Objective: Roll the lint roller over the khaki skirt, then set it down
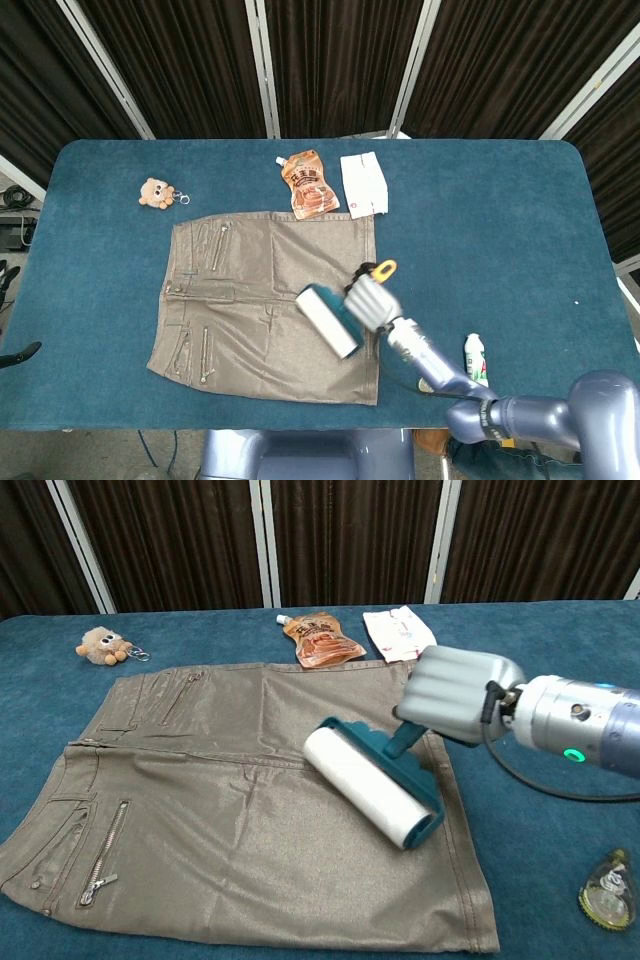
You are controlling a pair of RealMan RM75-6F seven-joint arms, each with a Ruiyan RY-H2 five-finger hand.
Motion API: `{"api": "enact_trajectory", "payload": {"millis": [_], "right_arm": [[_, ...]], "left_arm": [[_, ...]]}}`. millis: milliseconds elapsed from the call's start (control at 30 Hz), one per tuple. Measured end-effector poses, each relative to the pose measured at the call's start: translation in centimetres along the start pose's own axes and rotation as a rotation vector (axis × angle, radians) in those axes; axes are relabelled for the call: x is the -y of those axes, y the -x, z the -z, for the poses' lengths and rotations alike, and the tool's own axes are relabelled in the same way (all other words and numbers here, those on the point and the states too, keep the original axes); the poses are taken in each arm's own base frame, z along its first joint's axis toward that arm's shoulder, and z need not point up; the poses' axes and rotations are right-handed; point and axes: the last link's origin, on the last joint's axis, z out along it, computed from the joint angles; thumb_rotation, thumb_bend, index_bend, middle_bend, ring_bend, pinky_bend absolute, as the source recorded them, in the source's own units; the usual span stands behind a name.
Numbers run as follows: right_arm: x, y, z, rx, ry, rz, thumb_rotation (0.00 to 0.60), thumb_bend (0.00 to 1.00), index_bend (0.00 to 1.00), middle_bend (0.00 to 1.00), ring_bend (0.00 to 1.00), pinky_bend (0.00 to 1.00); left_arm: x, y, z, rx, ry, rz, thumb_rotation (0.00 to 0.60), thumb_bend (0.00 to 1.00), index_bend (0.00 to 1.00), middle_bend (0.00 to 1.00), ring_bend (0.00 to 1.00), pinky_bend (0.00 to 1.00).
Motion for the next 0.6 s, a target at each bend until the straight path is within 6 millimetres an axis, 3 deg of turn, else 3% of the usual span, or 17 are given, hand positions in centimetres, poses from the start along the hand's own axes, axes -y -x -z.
{"api": "enact_trajectory", "payload": {"millis": [100,233,433,600], "right_arm": [[-1.8,2.1,0.8,0.046,0.035,0.014,0.6,0.91,0.5,0.5,0.4,0.4],[-1.8,2.3,1.1,0.041,0.026,0.014,0.6,0.92,0.5,0.51,0.4,0.4],[-0.2,0.5,1.0,-0.005,-0.019,-0.005,0.6,0.92,0.5,0.51,0.4,0.4],[2.0,-2.1,1.0,-0.069,-0.082,-0.016,0.6,0.92,0.5,0.51,0.4,0.4]], "left_arm": [[-0.3,0.1,0.0,0.003,0.01,-0.004,0.6,0.04,0.0,0.0,0.0,0.0],[-0.6,0.2,-0.1,0.006,0.018,-0.005,0.6,0.04,0.0,0.0,0.0,0.0],[-0.6,0.2,-0.1,0.006,0.017,-0.005,0.6,0.04,0.0,0.0,0.0,0.0],[-0.3,0.1,-0.1,0.004,0.011,0.0,0.6,0.04,0.0,0.0,0.0,0.0]]}}
